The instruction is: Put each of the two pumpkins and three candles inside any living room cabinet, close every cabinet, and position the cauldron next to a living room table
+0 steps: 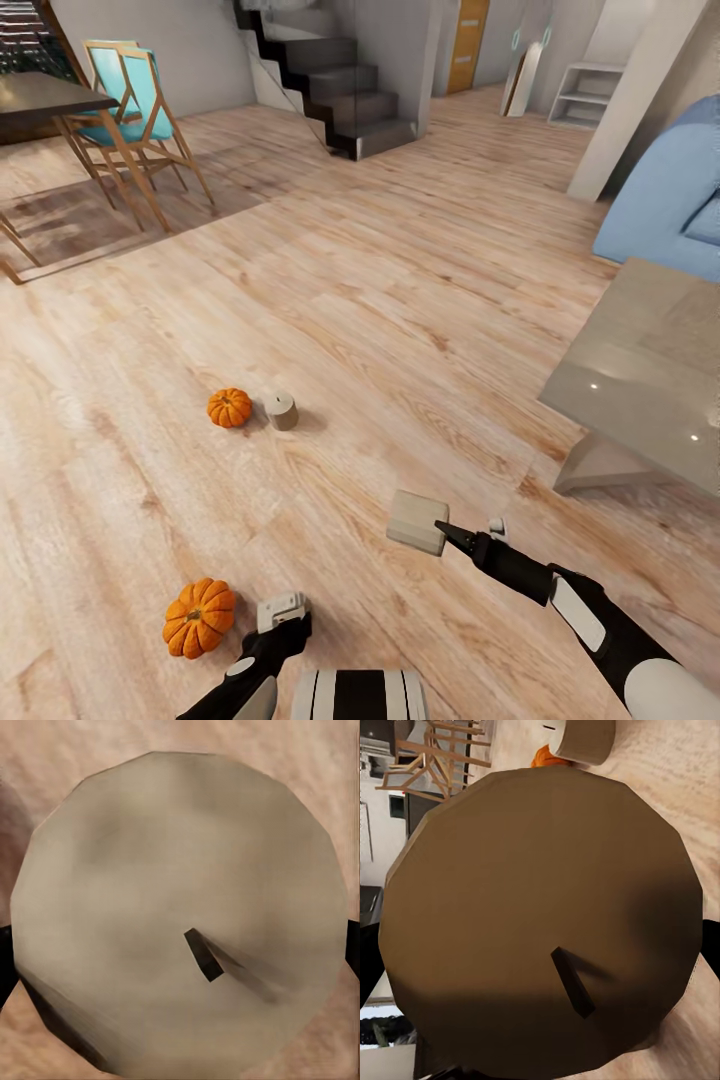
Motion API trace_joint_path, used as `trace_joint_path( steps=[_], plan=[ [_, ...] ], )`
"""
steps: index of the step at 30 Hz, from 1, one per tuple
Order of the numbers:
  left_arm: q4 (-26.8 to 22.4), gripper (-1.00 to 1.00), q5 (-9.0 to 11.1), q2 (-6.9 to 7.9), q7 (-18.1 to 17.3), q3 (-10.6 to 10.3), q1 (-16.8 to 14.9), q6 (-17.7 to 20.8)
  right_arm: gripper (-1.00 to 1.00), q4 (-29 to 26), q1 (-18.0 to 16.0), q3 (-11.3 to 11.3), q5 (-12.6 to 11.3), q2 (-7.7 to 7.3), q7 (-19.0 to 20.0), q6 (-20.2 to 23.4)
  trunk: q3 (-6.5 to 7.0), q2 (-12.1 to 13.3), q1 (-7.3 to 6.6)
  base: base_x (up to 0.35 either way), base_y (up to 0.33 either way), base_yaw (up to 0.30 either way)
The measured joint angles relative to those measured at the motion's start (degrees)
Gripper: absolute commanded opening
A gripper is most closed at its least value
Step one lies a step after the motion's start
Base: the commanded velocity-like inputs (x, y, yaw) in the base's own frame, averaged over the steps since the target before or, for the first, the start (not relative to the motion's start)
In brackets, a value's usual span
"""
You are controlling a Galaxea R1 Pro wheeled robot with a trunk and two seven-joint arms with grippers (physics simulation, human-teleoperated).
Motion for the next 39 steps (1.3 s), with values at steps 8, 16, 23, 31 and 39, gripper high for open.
trace_joint_path(
  steps=[8,16,23,31,39],
  plan=[
    [-0.04,-1.0,-0.18,0.31,0.31,0.07,0.0,0.0,-1.0,-0.01,0.0,-0.04,0.0,0.0,0.06,0.01,1.77,0.11,-0.21,0.0,0.0,0.0],
    [-2.42,-1.0,-0.42,1.82,0.41,0.17,-0.08,0.55,-1.0,0.13,0.0,-0.03,0.02,0.08,-0.05,-0.04,3.55,0.21,-0.41,0.0,0.0,0.0],
    [-14.49,-1.0,0.31,6.67,0.63,0.48,-0.06,10.6,-1.0,0.13,0.0,-0.04,0.0,0.0,-0.14,-0.08,5.11,0.31,-0.59,0.0,0.0,0.0],
    [-20.13,-1.0,-0.1,8.51,2.85,4.23,-0.09,20.19,-1.0,0.13,0.0,-0.03,0.04,0.1,-0.56,-0.15,6.88,0.42,-0.8,0.0,0.0,0.0],
    [-25.4,-1.0,0.44,10.22,2.8,4.81,-0.1,25.89,-1.0,0.09,0.0,-0.03,0.0,0.07,-0.54,-0.16,8.65,0.52,-1.01,0.0,0.0,0.0]
  ],
)
